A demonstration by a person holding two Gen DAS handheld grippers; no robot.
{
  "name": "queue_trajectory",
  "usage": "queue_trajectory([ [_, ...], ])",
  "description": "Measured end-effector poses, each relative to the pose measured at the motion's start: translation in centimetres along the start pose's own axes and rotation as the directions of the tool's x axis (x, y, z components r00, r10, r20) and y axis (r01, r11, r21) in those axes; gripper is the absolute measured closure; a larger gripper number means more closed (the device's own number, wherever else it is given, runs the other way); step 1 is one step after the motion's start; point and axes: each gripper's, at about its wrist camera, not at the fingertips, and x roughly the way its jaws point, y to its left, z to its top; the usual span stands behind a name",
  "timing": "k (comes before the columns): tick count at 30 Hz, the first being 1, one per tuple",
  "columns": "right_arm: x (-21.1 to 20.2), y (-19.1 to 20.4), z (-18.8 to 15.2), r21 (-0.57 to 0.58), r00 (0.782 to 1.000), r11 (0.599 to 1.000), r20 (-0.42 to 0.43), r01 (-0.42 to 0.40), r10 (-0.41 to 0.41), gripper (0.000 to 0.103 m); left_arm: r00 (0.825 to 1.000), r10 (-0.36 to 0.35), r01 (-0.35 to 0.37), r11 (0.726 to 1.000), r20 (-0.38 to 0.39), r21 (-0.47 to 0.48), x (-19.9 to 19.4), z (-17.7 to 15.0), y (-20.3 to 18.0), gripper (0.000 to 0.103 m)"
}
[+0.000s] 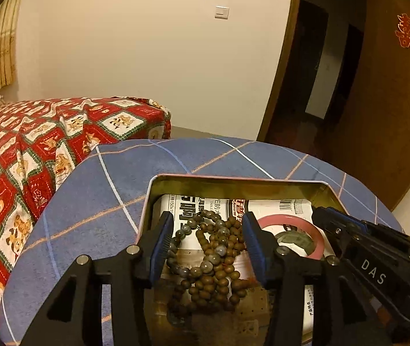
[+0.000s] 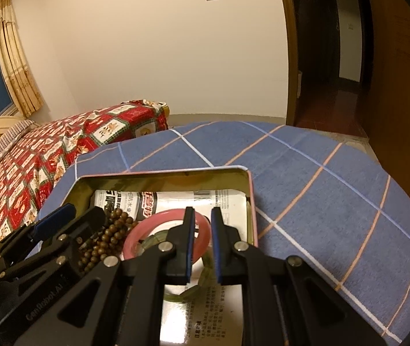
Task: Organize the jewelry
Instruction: 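Lower the bead bracelet and pink bangle into the tin and open both grippers, then withdraw both grippers from the tin back toward the remaining jewelry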
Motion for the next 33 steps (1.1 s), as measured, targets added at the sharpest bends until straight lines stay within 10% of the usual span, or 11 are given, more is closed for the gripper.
queue_trajectory([
  [9, -2.0, 0.4, 0.1, 0.019, 1.0, 1.0, 0.009, -0.014, 0.014, 0.058, 0.999, 0.022, -0.024, 0.999, 0.027, 0.049, -3.4, 0.4, -0.8, 0.053],
  [33, -10.0, 2.3, -3.6, -0.05, 0.999, 0.998, 0.028, 0.023, -0.022, 0.058, 0.995, 0.091, -0.092, 0.995, 0.04, 0.026, -13.2, -4.2, -1.9, 0.049],
])
